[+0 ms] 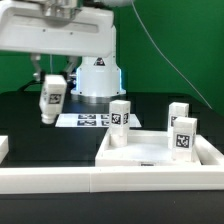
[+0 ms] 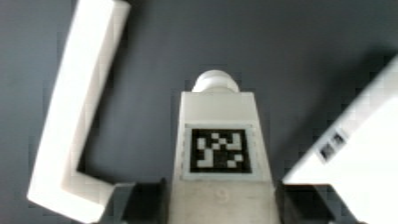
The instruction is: Assemble square table
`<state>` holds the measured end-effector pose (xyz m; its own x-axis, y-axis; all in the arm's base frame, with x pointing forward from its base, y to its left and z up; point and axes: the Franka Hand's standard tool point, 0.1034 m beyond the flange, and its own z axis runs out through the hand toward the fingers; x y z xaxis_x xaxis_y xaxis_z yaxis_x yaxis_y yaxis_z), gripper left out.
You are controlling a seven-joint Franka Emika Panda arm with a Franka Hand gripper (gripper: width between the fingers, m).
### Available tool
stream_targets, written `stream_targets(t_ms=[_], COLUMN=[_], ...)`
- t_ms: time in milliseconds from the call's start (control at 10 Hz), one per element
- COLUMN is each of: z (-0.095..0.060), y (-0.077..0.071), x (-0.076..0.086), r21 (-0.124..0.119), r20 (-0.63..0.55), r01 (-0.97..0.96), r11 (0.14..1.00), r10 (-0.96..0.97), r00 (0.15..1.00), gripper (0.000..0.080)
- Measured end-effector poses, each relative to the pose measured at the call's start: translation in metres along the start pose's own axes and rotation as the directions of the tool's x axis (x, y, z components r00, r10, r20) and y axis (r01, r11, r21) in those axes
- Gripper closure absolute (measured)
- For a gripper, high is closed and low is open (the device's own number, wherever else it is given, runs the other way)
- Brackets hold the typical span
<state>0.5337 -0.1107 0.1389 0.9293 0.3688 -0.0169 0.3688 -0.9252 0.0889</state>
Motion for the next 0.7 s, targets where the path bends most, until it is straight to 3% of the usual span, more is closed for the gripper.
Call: stream_targets(t_ms=[100,300,400,700], z=[-0.01,-0.017,-0.013,-0.011], y=[-0.007,-0.006,-0.007,-0.008], x=[0.021,0.041,0.039,0.037], r21=[0.01,-0.004,-0.026,-0.022], r20=[-0.005,-0.029,-0.021,-0.018], r01=[-0.039,-0.047,-0.017,-0.019], r11=[0.999,0.999,1.0,1.0], r10=[0.039,0.047,0.016,0.019], r00=[0.999,0.998,1.0,1.0], gripper=[0.0512,0.0512,0.0512,0.0512])
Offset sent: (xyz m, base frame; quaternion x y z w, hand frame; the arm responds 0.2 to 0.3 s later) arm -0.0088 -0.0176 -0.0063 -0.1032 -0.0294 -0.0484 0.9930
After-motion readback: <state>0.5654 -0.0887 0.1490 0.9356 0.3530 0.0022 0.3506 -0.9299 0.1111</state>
